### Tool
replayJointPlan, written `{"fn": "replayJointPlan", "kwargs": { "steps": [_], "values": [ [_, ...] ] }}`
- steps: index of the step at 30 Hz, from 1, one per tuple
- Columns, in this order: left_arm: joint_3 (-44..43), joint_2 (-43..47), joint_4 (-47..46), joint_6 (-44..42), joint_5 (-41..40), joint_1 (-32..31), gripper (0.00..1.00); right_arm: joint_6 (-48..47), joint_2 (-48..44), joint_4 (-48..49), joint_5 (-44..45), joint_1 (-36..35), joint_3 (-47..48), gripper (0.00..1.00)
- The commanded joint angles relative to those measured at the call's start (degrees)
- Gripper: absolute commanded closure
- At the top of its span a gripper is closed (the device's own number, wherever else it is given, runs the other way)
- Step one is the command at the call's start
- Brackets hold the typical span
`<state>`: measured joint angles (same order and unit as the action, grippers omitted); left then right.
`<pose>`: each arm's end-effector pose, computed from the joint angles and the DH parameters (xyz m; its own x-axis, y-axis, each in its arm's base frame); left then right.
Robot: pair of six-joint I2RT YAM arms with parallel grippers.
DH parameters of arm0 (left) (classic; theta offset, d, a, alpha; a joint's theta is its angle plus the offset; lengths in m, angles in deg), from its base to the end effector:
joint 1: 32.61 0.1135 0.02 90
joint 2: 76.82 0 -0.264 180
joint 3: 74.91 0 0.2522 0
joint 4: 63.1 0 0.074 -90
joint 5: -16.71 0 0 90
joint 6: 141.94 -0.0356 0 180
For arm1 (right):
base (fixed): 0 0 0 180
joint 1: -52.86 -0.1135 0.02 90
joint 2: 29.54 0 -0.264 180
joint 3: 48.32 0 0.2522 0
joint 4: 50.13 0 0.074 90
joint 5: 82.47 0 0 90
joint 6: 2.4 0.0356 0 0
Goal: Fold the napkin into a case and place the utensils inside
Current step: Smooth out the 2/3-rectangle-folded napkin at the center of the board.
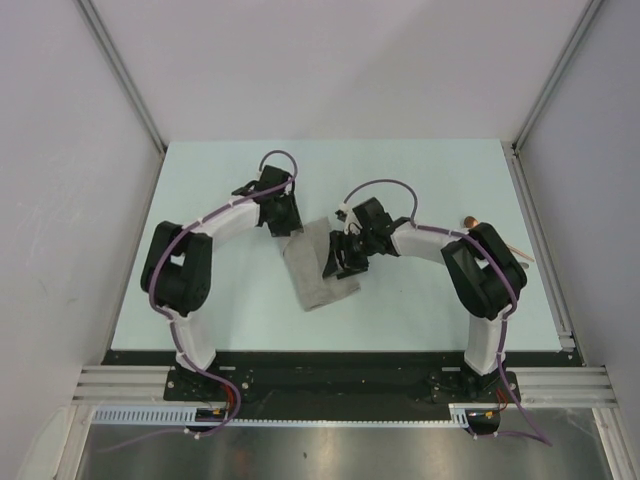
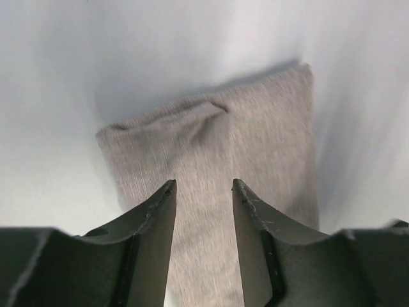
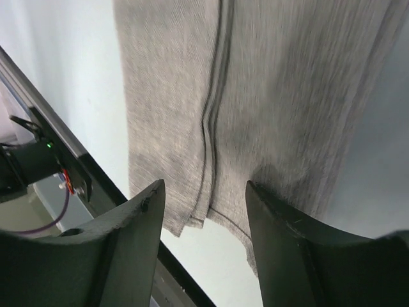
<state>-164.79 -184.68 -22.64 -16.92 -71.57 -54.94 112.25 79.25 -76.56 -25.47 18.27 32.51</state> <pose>0.3679 -0.1523 0.1936 -0.8718 -0.2620 -0.4140 -0.1294 0.9381 -0.3213 0.3086 0.2364 0.1607 -0.9158 -0.2066 -0.3445 -0.3909 0.6564 0.6453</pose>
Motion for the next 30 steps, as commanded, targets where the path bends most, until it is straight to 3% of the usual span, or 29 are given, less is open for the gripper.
{"fn": "replayJointPlan", "kwargs": {
  "steps": [1,7,14,30],
  "values": [
    [5.1,9.8,-2.3,-0.8,4.3,-0.6,0.55,1.0,-2.9,1.2,0.1,-2.0,-2.0,0.43],
    [17.4,16.2,-7.7,1.4,12.6,-3.9,0.67,2.5,-2.4,3.0,1.0,-4.4,-3.3,0.45],
    [26.5,19.7,-11.3,4.0,14.4,-7.6,0.79,4.5,-2.5,5.6,0.7,-5.4,-6.0,0.48],
    [33.5,24.3,-13.4,7.1,17.6,-11.1,0.82,3.6,-2.4,5.6,3.0,-3.4,-5.7,0.87]
  ]
}}
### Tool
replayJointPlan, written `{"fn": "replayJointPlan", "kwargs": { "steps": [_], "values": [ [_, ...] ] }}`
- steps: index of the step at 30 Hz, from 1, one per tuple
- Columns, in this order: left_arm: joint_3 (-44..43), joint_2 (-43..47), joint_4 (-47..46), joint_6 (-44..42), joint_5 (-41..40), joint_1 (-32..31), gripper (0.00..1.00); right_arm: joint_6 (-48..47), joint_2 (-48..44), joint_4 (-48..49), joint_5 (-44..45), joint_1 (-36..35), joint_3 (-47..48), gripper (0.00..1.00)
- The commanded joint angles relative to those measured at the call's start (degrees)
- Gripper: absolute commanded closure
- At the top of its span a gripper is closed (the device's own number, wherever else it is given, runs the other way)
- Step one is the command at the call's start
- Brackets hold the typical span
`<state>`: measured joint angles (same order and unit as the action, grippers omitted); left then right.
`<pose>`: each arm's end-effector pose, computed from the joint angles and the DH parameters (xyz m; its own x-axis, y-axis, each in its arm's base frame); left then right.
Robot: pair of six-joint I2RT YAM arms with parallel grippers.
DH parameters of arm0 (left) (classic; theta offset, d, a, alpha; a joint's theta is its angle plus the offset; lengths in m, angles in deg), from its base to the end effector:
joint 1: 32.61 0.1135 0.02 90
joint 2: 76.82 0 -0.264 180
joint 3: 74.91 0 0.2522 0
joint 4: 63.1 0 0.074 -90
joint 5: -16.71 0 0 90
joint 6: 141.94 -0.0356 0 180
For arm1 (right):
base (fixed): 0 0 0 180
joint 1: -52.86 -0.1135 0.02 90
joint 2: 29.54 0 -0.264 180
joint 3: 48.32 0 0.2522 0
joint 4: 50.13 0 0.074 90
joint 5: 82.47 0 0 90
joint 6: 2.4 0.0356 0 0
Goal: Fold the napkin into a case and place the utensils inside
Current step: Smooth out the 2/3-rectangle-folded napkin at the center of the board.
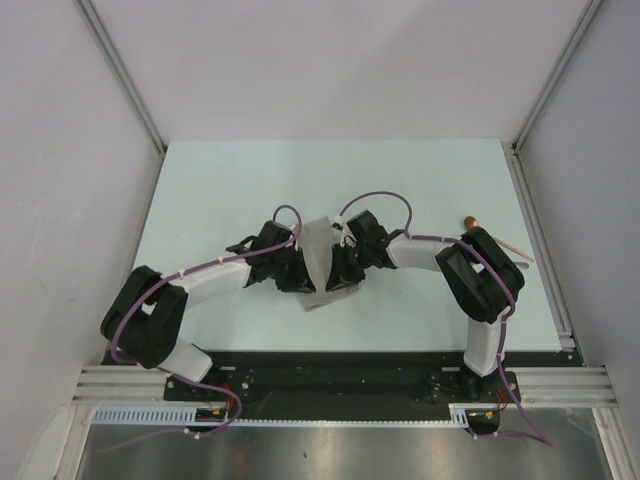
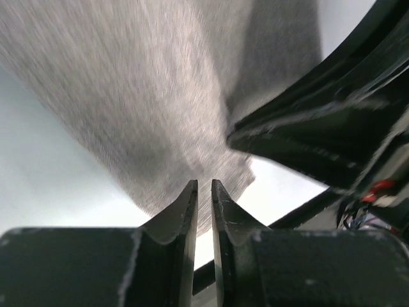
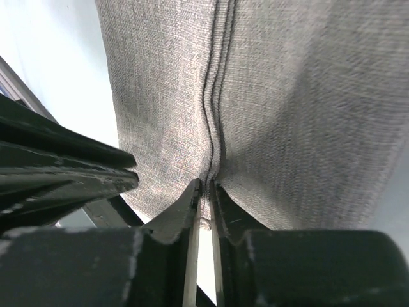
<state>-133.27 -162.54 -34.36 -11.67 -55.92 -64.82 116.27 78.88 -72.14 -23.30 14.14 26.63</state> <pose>0.2351 -0.1606 0.1712 -0.9557 -0.1270 -0.2654 0.0417 0.8344 -0.5496 0.2797 0.2476 0.1387 -0.9304 -0.2179 -0.2946 -0.3617 0.6757 0.6424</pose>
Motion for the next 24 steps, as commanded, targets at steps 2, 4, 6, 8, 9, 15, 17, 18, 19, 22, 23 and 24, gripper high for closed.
{"fn": "replayJointPlan", "kwargs": {
  "steps": [2,4,6,8,9,15,17,18,19,22,23,24],
  "values": [
    [2.3,2.5,-1.8,2.4,1.9,-1.5,0.82,-0.5,-1.5,1.7,0.7,1.2,0.4,0.89],
    [2.8,3.0,-1.8,2.4,1.7,-1.7,0.82,-0.5,-0.9,1.7,0.0,1.5,1.0,0.90],
    [3.0,2.7,-1.8,2.4,1.5,-1.9,0.82,-0.6,-0.4,1.7,-0.8,1.5,1.3,0.89],
    [3.4,1.9,-2.0,2.4,1.4,-2.2,0.83,-0.6,-0.4,1.3,-0.8,1.3,1.4,0.85],
    [4.0,1.5,-2.7,2.4,1.3,-2.4,0.83,-1.0,-0.8,1.0,-0.7,1.3,1.6,0.84],
    [5.5,-2.4,-4.7,1.8,-0.4,-2.6,0.86,-3.6,-5.3,-5.5,5.0,0.4,4.3,0.68],
    [5.3,-2.4,-4.4,1.3,-0.6,-2.7,0.86,-4.2,-6.8,-7.1,5.3,0.3,5.1,0.66],
    [4.3,-2.1,-3.0,1.0,-1.0,-2.7,0.87,-4.1,-7.3,-7.2,5.1,0.1,5.1,0.65],
    [3.6,-1.5,-2.2,0.6,-1.5,-2.7,0.86,-3.8,-7.8,-7.2,4.9,0.1,5.1,0.64],
    [1.6,2.1,0.6,0.4,-2.8,-2.7,0.82,-2.7,-8.5,-6.7,3.4,-1.1,4.5,0.64],
    [0.5,2.7,1.3,0.3,-2.9,-2.7,0.81,-2.3,-8.3,-5.7,2.5,-1.5,4.2,0.64],
    [0.0,3.6,2.7,0.4,-2.9,-2.6,0.80,-1.9,-8.1,-5.0,1.9,-1.9,3.3,0.64]
  ]
}}
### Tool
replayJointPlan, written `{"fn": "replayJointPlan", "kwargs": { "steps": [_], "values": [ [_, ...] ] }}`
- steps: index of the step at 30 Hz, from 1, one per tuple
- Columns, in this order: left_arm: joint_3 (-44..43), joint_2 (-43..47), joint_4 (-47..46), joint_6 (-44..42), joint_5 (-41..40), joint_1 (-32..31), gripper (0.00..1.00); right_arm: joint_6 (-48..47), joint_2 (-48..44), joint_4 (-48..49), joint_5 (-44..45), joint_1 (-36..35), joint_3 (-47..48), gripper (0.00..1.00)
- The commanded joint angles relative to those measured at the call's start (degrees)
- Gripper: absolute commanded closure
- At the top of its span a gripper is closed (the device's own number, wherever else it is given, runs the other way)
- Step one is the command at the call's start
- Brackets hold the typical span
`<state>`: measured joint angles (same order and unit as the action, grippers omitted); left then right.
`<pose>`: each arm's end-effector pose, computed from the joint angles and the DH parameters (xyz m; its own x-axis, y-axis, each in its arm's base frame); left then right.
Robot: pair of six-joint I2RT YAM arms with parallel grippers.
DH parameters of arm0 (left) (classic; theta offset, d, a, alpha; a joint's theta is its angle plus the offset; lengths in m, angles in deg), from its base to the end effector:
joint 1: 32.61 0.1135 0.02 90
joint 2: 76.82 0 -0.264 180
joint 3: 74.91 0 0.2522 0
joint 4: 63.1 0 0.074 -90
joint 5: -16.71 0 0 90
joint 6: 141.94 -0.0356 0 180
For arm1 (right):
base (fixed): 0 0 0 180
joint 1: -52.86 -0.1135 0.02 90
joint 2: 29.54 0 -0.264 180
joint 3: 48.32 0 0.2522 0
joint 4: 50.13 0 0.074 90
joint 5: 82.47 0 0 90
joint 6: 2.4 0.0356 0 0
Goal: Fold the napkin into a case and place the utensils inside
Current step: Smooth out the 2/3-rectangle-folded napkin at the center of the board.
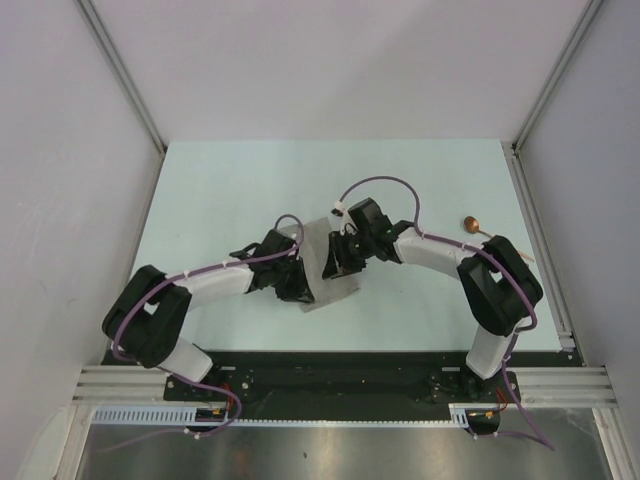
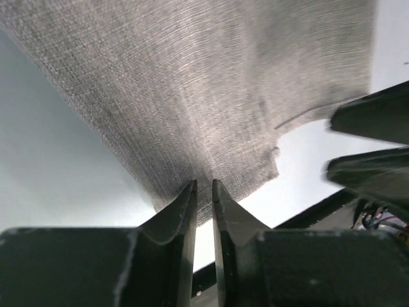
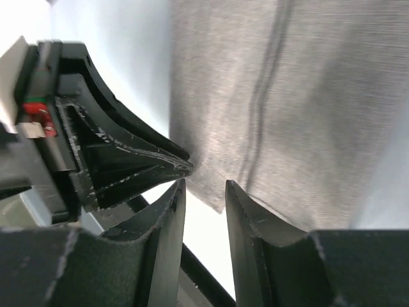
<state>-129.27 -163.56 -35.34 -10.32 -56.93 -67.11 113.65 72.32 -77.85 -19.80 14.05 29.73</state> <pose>0.2183 -0.1622 0.1482 -0.9720 -0.1052 -0.2100 0.0180 0.8580 -0.5133 0.2786 0.2451 0.1874 -0.8904 -0.2155 -0.4010 -0.4322 0.6766 0.5961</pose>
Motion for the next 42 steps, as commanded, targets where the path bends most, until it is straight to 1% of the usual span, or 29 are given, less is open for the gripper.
{"fn": "replayJointPlan", "kwargs": {
  "steps": [1,4,6,8,9,12,16,18,20,22,23,24,25,26,28,29,30,32,34,37,41,42],
  "values": [
    [-4.4,5.1,4.2,-0.8,-1.9,-0.3,0.79,1.5,-1.3,1.6,-2.2,-2.5,-0.4,0.65],
    [-4.1,6.4,4.9,-0.1,-1.6,-0.3,0.78,3.6,0.0,6.2,-4.0,-3.2,-3.1,0.67],
    [-2.6,6.5,3.8,0.5,-0.5,-0.4,0.79,4.3,1.0,7.4,-4.7,-3.3,-4.1,0.68],
    [0.5,4.9,1.7,1.5,2.0,-0.4,0.80,4.4,1.5,8.7,-4.4,-3.1,-5.6,0.68],
    [1.5,4.1,-0.9,2.8,4.6,-0.4,0.82,4.3,2.2,9.0,-4.4,-2.9,-6.2,0.69],
    [4.1,1.7,-3.7,3.9,6.5,-0.3,0.83,4.4,3.6,10.4,-4.7,-2.0,-7.0,0.69],
    [3.9,1.3,-3.4,2.8,4.7,-0.3,0.83,3.8,5.4,11.2,-4.7,-1.0,-6.9,0.71],
    [2.5,1.1,-1.4,1.5,3.4,-0.4,0.85,3.8,5.7,11.3,-5.1,-0.7,-6.5,0.71],
    [1.0,2.7,0.1,1.1,1.8,-0.2,0.85,3.4,5.1,10.4,-5.1,-0.9,-5.2,0.71],
    [-0.2,6.1,1.1,0.7,1.0,0.6,0.81,2.3,4.1,8.3,-3.4,-1.4,-4.3,0.71],
    [-1.6,7.2,1.5,0.5,0.8,1.1,0.79,1.9,3.2,7.4,-2.6,-1.6,-3.7,0.71],
    [-2.4,8.5,2.3,0.1,1.0,2.9,0.75,1.6,2.9,6.7,-2.1,-1.8,-2.6,0.71],
    [-3.1,9.0,2.4,0.0,1.5,4.2,0.74,1.3,2.6,5.6,-1.5,-1.9,-2.1,0.71],
    [-4.1,9.0,2.0,-0.1,2.6,7.2,0.73,0.9,2.2,5.3,-1.3,-1.8,-1.7,0.70],
    [-5.3,8.1,1.6,-0.2,4.0,10.7,0.73,0.6,2.2,4.1,-1.0,-1.9,0.3,0.68],
    [-6.1,7.6,0.0,0.3,5.0,13.9,0.74,0.2,2.5,3.9,-0.9,-1.9,1.0,0.68],
    [-6.2,7.1,-1.2,0.6,6.4,15.2,0.74,0.1,2.7,3.4,-0.8,-2.0,2.4,0.66],
    [-7.7,4.7,-2.8,1.0,6.9,18.0,0.79,0.3,3.6,3.1,-1.2,-2.2,4.0,0.65],
    [-10.0,1.6,-2.8,0.6,7.0,18.9,0.82,0.8,4.2,3.8,-2.7,-2.9,6.0,0.64],
    [-11.2,-2.0,-4.4,0.7,7.7,19.8,0.85,2.0,5.8,5.1,-5.2,-4.2,7.9,0.64],
    [-10.9,-6.1,-6.4,1.2,7.3,19.7,0.88,4.0,8.3,8.6,-8.1,-6.5,6.8,0.64],
    [-10.6,-7.0,-7.1,1.3,7.0,19.7,0.88,4.9,9.3,10.9,-9.2,-6.6,6.2,0.64]
  ]
}}
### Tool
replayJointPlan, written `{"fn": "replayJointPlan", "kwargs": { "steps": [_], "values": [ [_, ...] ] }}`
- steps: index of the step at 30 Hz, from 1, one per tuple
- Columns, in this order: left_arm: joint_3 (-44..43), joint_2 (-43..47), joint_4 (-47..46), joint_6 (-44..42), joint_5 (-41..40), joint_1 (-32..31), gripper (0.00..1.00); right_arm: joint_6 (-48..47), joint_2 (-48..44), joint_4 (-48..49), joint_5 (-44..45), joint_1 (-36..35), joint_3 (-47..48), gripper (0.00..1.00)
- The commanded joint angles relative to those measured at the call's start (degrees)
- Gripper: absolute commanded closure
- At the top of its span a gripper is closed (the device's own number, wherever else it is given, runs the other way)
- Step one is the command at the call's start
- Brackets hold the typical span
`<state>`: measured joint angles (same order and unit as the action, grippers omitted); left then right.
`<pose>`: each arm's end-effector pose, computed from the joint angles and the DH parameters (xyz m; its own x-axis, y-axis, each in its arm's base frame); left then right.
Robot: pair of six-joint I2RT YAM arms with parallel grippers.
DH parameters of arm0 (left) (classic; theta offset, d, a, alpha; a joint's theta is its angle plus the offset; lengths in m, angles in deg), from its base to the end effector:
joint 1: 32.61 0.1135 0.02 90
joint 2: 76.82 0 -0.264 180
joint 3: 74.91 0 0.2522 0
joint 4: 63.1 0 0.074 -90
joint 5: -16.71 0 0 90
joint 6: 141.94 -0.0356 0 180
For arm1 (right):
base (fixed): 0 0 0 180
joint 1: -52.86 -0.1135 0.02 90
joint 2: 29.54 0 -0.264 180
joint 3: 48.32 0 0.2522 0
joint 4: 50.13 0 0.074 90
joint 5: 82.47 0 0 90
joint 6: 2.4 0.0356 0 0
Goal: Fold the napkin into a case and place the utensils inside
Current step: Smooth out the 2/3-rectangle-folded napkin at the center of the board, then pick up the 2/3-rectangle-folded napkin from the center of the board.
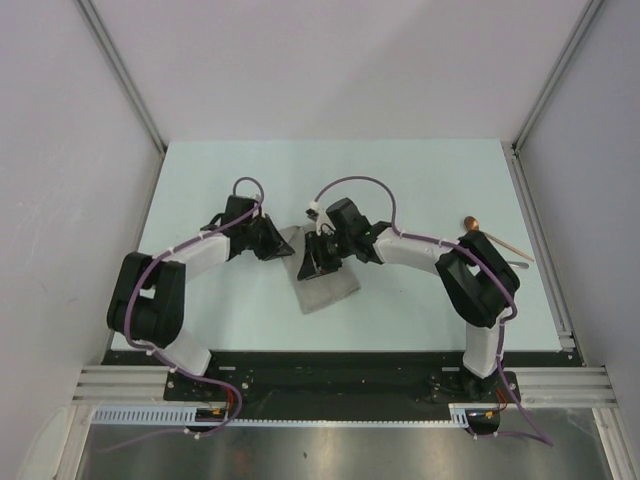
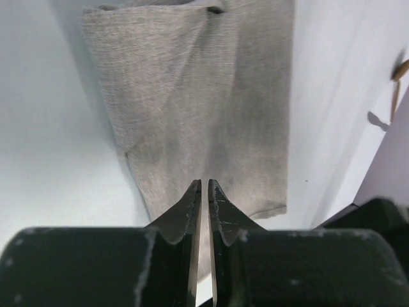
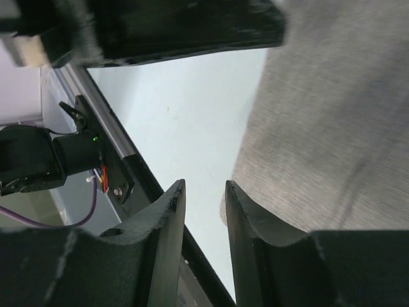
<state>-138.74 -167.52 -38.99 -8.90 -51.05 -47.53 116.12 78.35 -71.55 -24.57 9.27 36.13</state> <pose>0.3014 -0.0943 0.1804 -0.8685 -0.4224 -0.2595 -0.1699 0.7454 -0.6446 0.2812 0.2939 0.1909 -0.8580 -0.2584 -0.4438 -0.5090 0.5431 0.6678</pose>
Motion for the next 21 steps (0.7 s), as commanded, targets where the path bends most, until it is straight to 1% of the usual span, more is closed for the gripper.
{"fn": "replayJointPlan", "kwargs": {
  "steps": [1,4,7,9,12,14,15,16,17,18,20,21],
  "values": [
    [-1.1,-4.0,-4.0,-0.2,-0.5,0.2,0.89,2.7,3.9,5.5,-4.9,-2.1,-1.4,0.64],
    [-2.4,-8.3,-3.8,-1.2,-3.1,0.2,0.91,3.8,5.6,9.8,-6.1,-2.3,-3.8,0.65],
    [-3.6,-11.0,-4.0,-1.3,-4.2,0.3,0.92,2.7,7.0,10.2,-5.4,-2.1,-5.1,0.65],
    [-4.2,-11.5,-3.8,-1.1,-4.6,0.3,0.92,2.1,7.2,9.7,-4.7,-1.8,-5.4,0.66],
    [-6.5,-10.4,-1.0,-1.9,-5.2,0.4,0.92,1.5,6.3,8.6,-5.1,-1.5,-5.3,0.66],
    [-7.6,-8.5,0.3,-2.3,-5.4,0.4,0.90,1.3,2.6,8.0,-4.7,-0.6,-5.9,0.64],
    [-7.9,-6.4,1.2,-2.4,-5.5,0.3,0.88,1.3,0.8,7.9,-4.3,0.0,-6.7,0.62],
    [-8.9,-5.4,1.8,-3.0,-5.9,-0.1,0.84,0.7,-2.1,5.1,-3.7,0.4,-6.8,0.59],
    [-9.7,-4.5,2.6,-3.5,-6.1,-0.6,0.82,0.2,-3.8,3.6,-2.2,1.0,-6.6,0.52],
    [-11.4,-3.9,4.6,-3.9,-6.9,-1.1,0.79,-0.3,-5.2,2.4,-1.4,1.6,-6.5,0.49],
    [-12.6,-1.8,6.2,-5.2,-7.9,-3.2,0.68,-2.0,-9.0,-1.8,1.1,3.7,-6.4,0.42],
    [-13.1,-1.0,6.7,-5.5,-8.7,-5.2,0.57,-2.6,-10.0,-3.5,2.0,4.6,-6.3,0.40]
  ]
}}
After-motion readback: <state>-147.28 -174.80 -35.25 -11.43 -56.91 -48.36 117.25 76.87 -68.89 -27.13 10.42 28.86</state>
